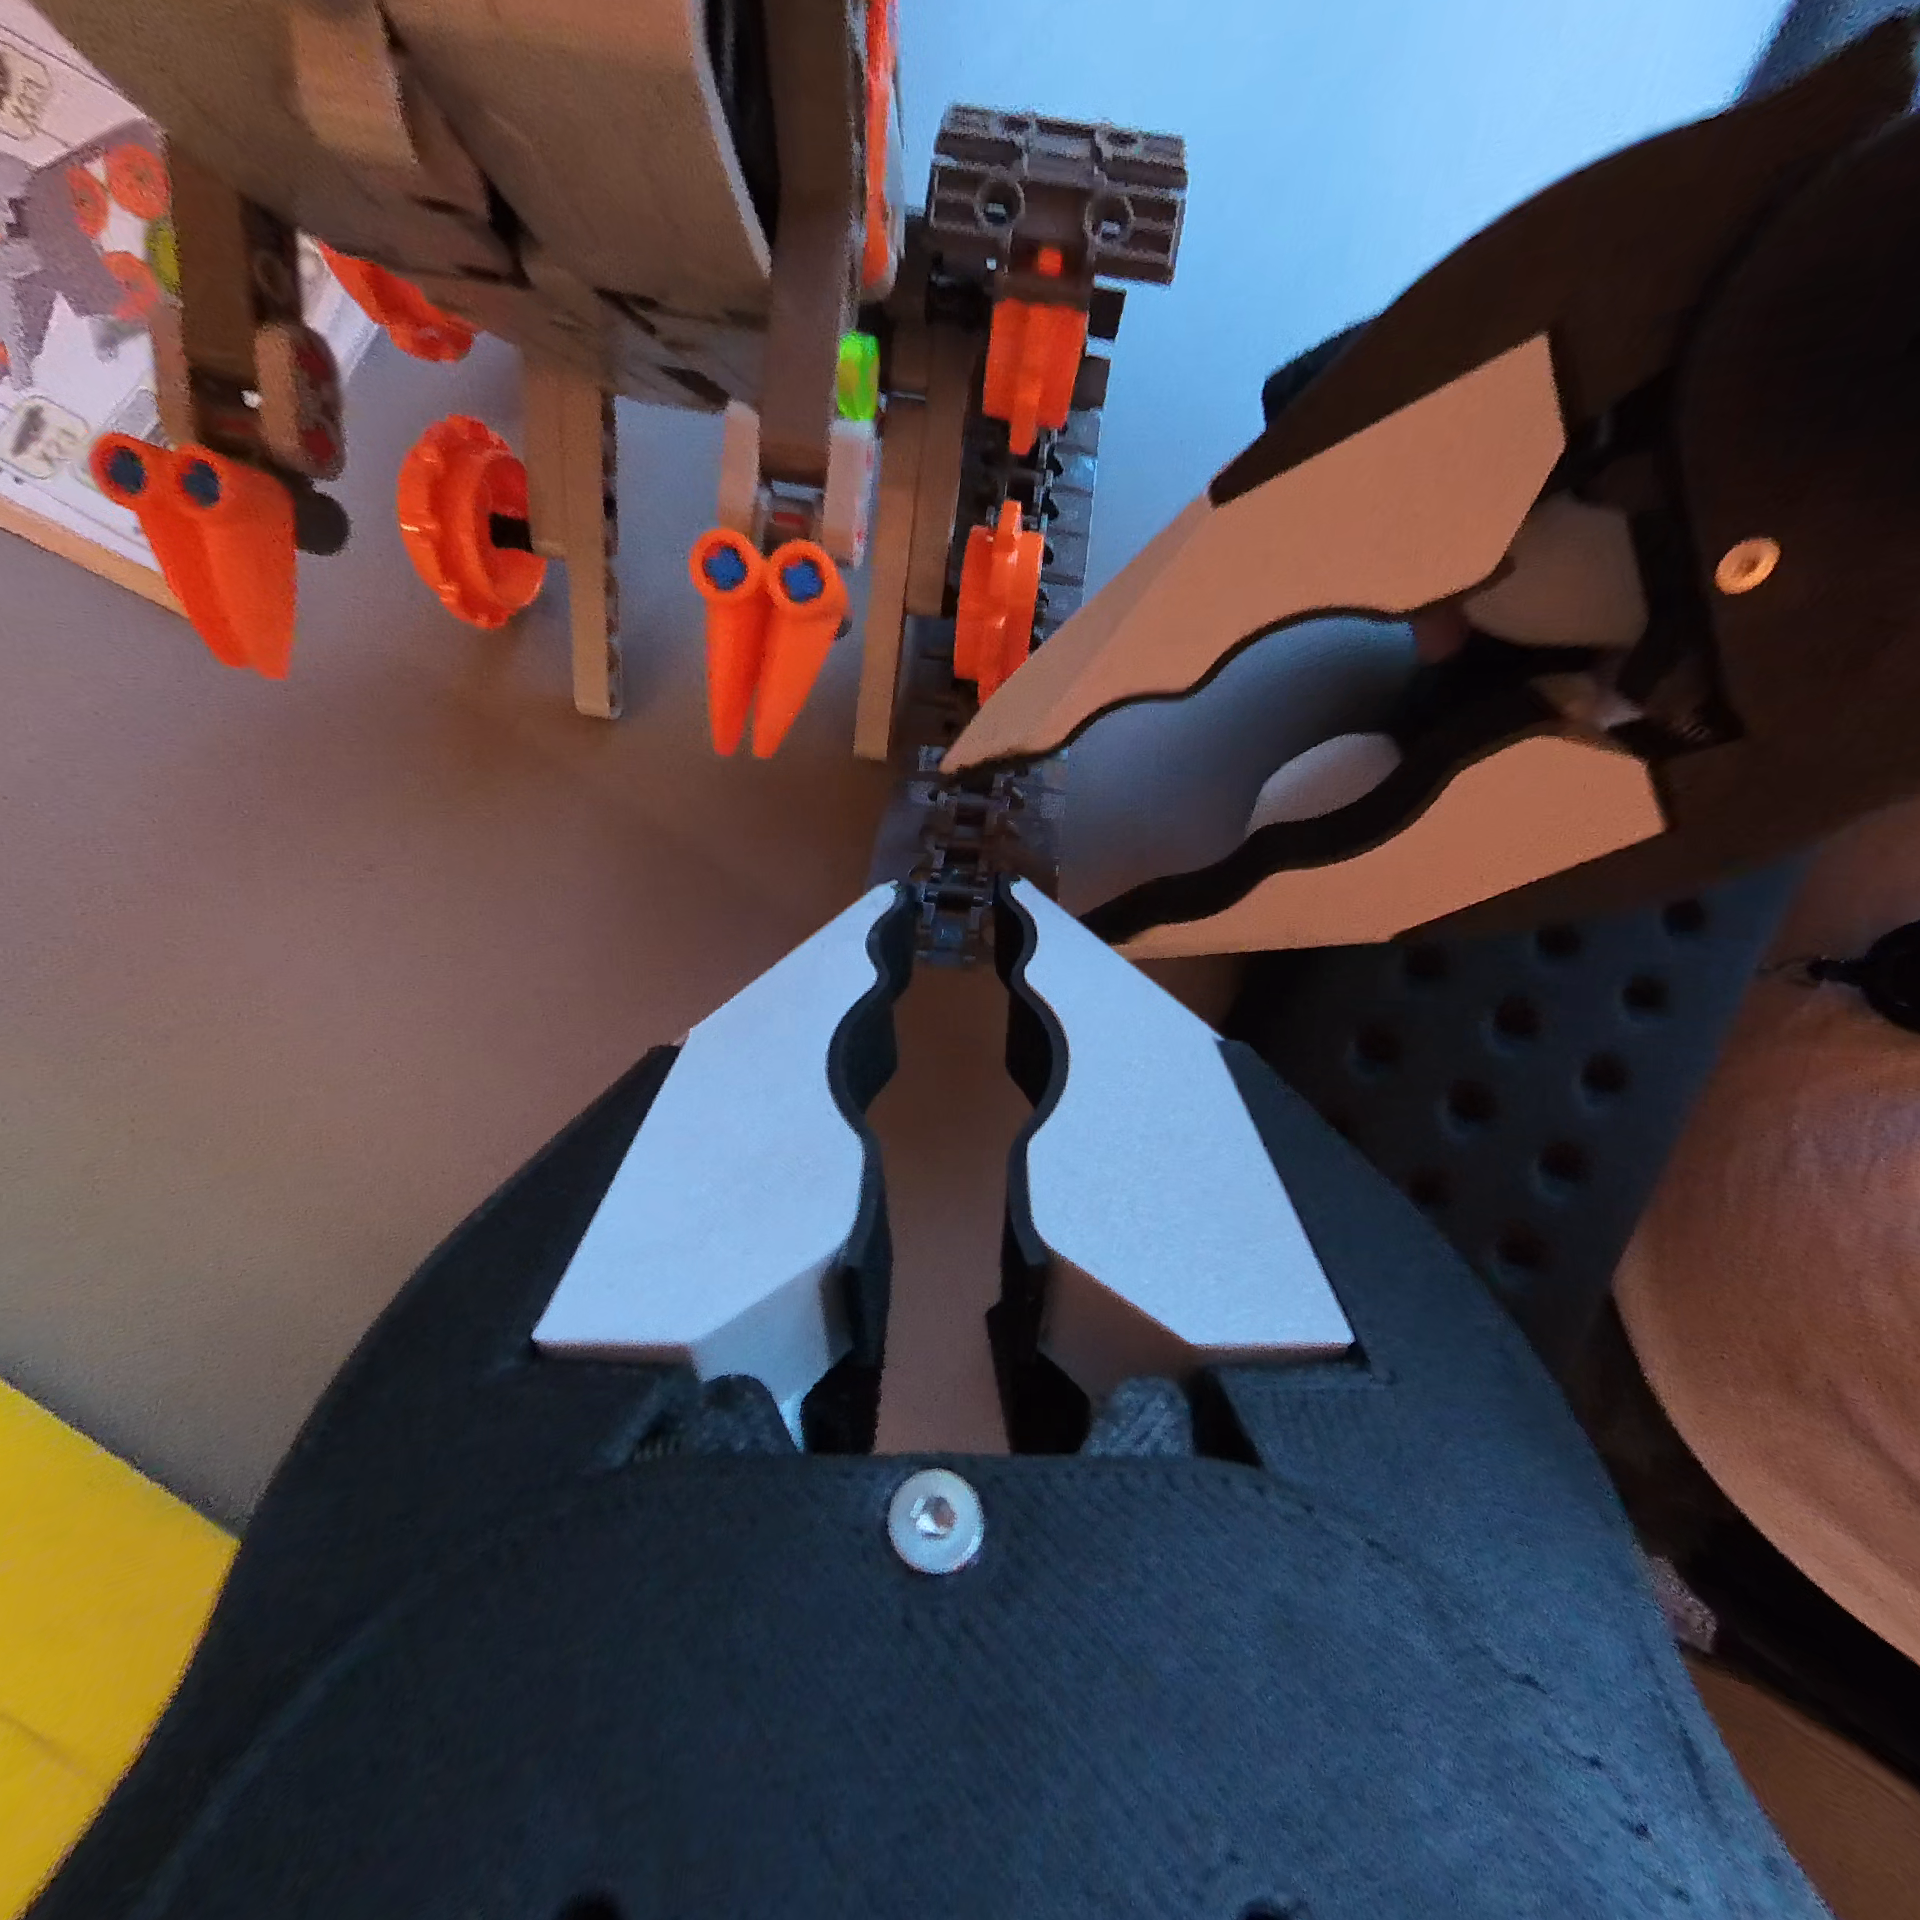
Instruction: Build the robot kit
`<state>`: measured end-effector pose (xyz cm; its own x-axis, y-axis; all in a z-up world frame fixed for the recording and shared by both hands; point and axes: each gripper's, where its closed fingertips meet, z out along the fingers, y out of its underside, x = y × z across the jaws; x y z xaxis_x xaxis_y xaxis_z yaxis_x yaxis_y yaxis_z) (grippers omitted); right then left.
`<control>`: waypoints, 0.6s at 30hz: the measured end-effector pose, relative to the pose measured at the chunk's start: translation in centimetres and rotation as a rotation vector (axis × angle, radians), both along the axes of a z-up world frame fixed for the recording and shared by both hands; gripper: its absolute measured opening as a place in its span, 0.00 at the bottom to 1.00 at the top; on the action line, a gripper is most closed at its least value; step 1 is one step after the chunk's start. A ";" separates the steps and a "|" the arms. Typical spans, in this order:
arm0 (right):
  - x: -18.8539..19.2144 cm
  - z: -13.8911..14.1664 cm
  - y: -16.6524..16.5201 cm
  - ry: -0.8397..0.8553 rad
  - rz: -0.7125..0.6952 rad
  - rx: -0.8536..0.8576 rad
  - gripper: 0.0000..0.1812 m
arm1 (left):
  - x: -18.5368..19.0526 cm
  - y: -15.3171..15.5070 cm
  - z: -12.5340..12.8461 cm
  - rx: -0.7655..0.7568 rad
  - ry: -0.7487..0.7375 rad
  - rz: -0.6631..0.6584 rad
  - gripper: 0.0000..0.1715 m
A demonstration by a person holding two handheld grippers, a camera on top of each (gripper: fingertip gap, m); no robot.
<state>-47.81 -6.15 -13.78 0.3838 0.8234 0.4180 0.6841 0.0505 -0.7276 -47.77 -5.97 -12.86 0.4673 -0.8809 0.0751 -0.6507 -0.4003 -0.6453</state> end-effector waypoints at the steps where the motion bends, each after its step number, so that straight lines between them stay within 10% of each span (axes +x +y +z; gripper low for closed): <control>1: 0.0 0.0 0.2 -0.005 -0.016 0.001 0.19 | 0.1 0.1 0.2 -0.003 -0.013 0.007 0.07; 18: 3.1 2.2 1.6 0.204 -0.198 -0.084 0.06 | -1.5 1.9 7.0 0.124 -0.374 0.137 0.25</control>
<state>-44.74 -4.56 -11.56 0.6093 0.7526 0.2498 0.5142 -0.1351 -0.8470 -49.29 -4.11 -5.81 0.5415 -0.8254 0.1597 -0.3080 -0.3715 -0.8759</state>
